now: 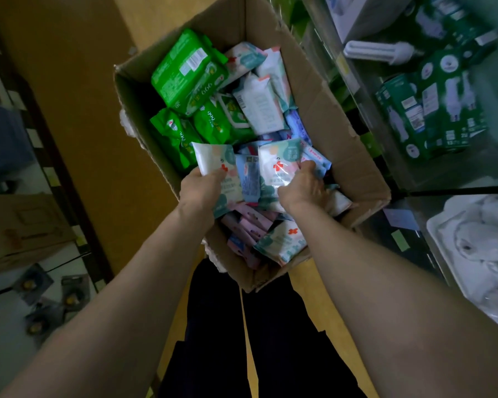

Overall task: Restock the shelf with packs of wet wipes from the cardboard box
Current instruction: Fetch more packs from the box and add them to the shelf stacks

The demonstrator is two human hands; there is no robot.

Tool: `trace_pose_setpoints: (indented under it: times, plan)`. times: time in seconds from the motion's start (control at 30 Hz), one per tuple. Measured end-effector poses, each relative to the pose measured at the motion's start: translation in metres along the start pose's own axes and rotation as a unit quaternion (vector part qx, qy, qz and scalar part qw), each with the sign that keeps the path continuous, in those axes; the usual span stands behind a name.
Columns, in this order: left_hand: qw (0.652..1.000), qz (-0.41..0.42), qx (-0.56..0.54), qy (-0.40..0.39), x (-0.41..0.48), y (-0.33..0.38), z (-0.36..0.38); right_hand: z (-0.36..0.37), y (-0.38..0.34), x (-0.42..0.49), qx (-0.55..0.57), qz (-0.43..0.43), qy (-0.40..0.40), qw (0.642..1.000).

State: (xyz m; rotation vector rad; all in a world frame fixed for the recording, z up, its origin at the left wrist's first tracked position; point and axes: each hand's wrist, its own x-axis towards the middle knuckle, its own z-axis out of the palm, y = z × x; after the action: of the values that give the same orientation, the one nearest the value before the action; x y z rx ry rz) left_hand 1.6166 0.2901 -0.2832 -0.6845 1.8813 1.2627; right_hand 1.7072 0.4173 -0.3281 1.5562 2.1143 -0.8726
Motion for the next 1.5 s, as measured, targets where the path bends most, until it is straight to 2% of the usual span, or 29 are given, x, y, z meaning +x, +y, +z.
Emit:
trace_pose_setpoints:
  times: [0.13,0.23,0.37,0.5,0.67,0.87,1.1,1.33,1.5]
  plan:
    - [1.0,-0.006,-0.029,-0.003,-0.003,0.003,-0.002,-0.014,0.002,0.001,0.215,0.039,-0.058,0.974]
    - [0.997,-0.005,-0.072,-0.017,-0.012,0.01,-0.008,-0.036,0.003,-0.02,0.352,0.035,-0.036,0.935]
    - [0.987,0.003,-0.156,-0.033,-0.03,0.027,-0.023,-0.064,-0.009,-0.052,0.418,-0.032,-0.013,0.908]
    - [0.976,0.021,-0.214,-0.024,-0.054,0.04,-0.048,-0.076,-0.037,-0.081,0.426,-0.096,-0.02,0.899]
    - [0.958,0.026,-0.284,0.03,-0.085,0.043,-0.104,-0.075,-0.08,-0.124,0.449,-0.166,-0.062,0.876]
    - [0.912,0.038,-0.394,0.104,-0.13,0.041,-0.192,-0.053,-0.148,-0.194,0.431,-0.247,-0.158,0.853]
    - [0.833,0.071,-0.519,0.178,-0.186,0.019,-0.33,0.003,-0.221,-0.325,0.369,-0.332,-0.295,0.817]
    - [0.744,0.183,-0.601,0.228,-0.246,-0.029,-0.467,0.051,-0.261,-0.468,0.332,-0.393,-0.395,0.761]
    - [0.689,0.23,-0.634,0.266,-0.284,-0.07,-0.53,0.081,-0.271,-0.552,0.286,-0.425,-0.471,0.718]
